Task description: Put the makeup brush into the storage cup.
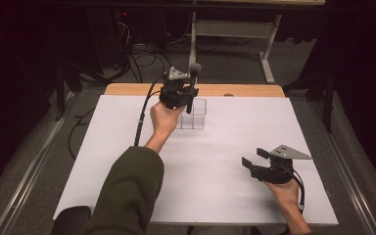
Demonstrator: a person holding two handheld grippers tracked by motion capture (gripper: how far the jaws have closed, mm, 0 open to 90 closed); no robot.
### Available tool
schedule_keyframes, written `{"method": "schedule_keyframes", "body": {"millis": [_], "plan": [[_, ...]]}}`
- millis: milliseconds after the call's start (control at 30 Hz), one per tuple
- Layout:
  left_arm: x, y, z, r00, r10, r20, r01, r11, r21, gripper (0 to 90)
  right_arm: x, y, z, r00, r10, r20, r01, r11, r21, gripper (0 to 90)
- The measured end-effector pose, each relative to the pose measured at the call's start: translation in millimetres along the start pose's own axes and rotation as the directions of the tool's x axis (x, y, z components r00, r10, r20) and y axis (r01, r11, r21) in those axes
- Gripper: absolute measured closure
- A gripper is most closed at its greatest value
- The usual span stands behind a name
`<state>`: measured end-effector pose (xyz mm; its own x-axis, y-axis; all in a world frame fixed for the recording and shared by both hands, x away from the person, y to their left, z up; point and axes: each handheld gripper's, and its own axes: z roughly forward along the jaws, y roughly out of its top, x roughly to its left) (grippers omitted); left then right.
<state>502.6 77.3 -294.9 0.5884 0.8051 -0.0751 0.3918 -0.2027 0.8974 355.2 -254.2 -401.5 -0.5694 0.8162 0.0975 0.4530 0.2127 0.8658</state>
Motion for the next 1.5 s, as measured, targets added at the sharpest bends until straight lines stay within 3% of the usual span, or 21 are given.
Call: {"method": "schedule_keyframes", "body": {"millis": [100, 367, 600, 700, 900, 1500], "plan": [[1.8, 0.1, 4.2, 0.9999, 0.01, -0.003, -0.01, 0.9999, 0.011, 71.5, 0.1, -0.1, 0.5, 1.0, -0.001, -0.003, 0.001, 1.0, 0.001, 29.2], [8.2, 0.0, 14.7, 0.9996, -0.022, -0.015, 0.022, 0.9997, 0.013, 71.5, 0.5, -0.2, 1.7, 1.0, -0.001, -0.007, 0.002, 1.0, 0.006, 29.4], [7.7, 4.1, 22.6, 0.9992, -0.024, -0.031, 0.024, 0.9997, 0.006, 71.5, 1.9, -0.3, 1.8, 0.9999, -0.01, -0.01, 0.01, 1.0, 0.005, 29.5], [7.9, 2.9, 26.7, 0.9986, -0.007, -0.052, 0.008, 0.9998, 0.019, 71.5, 2.0, -0.2, 1.7, 0.9999, -0.009, -0.013, 0.009, 1.0, 0.001, 29.5], [12.6, -0.9, 31.1, 0.9977, -0.014, -0.066, 0.017, 0.999, 0.04, 71.4, 1.7, 0.0, 1.7, 0.9999, -0.013, -0.011, 0.013, 1.0, 0.001, 29.2], [13.6, -8.6, 33.4, 0.9985, -0.012, -0.053, 0.017, 0.9954, 0.094, 71.5, 2.9, -0.1, 2.8, 0.9999, -0.007, -0.015, 0.007, 1.0, 0.007, 29.0]]}}
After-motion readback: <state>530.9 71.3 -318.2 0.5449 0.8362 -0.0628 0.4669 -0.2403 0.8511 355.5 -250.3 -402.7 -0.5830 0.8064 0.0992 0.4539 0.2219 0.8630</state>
